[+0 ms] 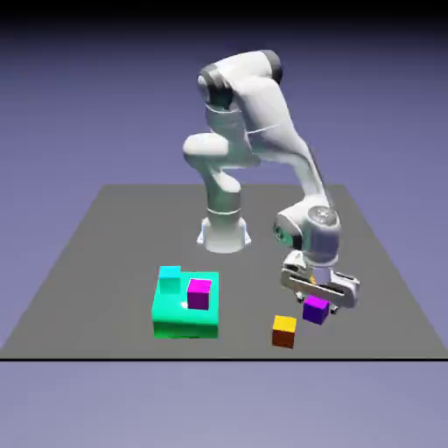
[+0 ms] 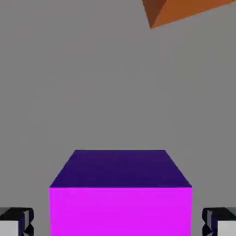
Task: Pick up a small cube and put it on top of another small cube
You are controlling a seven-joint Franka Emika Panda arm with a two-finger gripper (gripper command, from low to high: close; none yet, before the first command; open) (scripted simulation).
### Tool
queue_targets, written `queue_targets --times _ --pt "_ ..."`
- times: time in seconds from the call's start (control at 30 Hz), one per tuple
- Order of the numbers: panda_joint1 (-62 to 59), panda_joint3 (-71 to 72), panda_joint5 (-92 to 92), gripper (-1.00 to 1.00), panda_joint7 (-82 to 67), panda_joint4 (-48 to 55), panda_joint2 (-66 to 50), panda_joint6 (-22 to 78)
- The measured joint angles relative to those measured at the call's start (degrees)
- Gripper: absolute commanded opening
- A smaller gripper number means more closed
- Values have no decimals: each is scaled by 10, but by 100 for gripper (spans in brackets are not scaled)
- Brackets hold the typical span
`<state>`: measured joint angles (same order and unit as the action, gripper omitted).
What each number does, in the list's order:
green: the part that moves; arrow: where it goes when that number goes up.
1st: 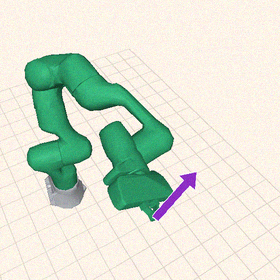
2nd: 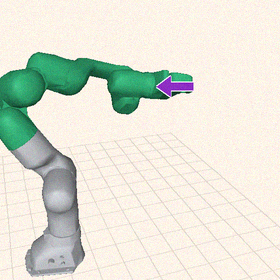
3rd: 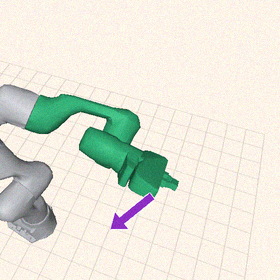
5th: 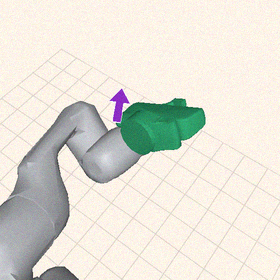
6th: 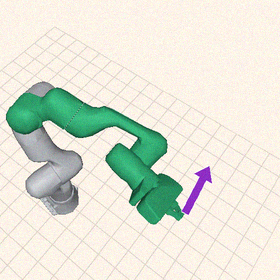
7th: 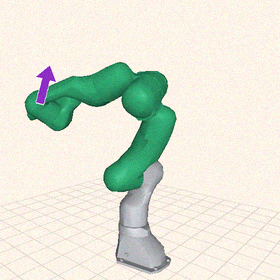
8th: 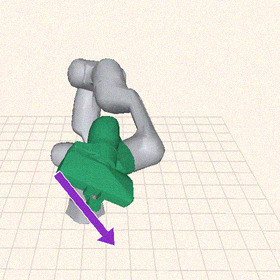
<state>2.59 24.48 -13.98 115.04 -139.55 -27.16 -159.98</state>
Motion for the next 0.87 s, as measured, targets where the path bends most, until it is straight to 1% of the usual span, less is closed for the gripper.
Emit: queue_targets --times 0.17,0.23,0.57,0.63,0.77,0.8,0.87 --pt "-80 92 80 -100 -56 -16 104 86" --pt "-84 96 84 -100 -58 -17 109 90" --pt "-254 -112 213 -100 -290 34 310 330" --pt "-249 -120 218 -100 -300 36 319 340" --pt "-244 -117 212 -100 -296 -1 255 241" --pt "-243 -117 211 100 -295 -4 249 231" --pt "-244 -117 210 100 -294 -4 249 232"
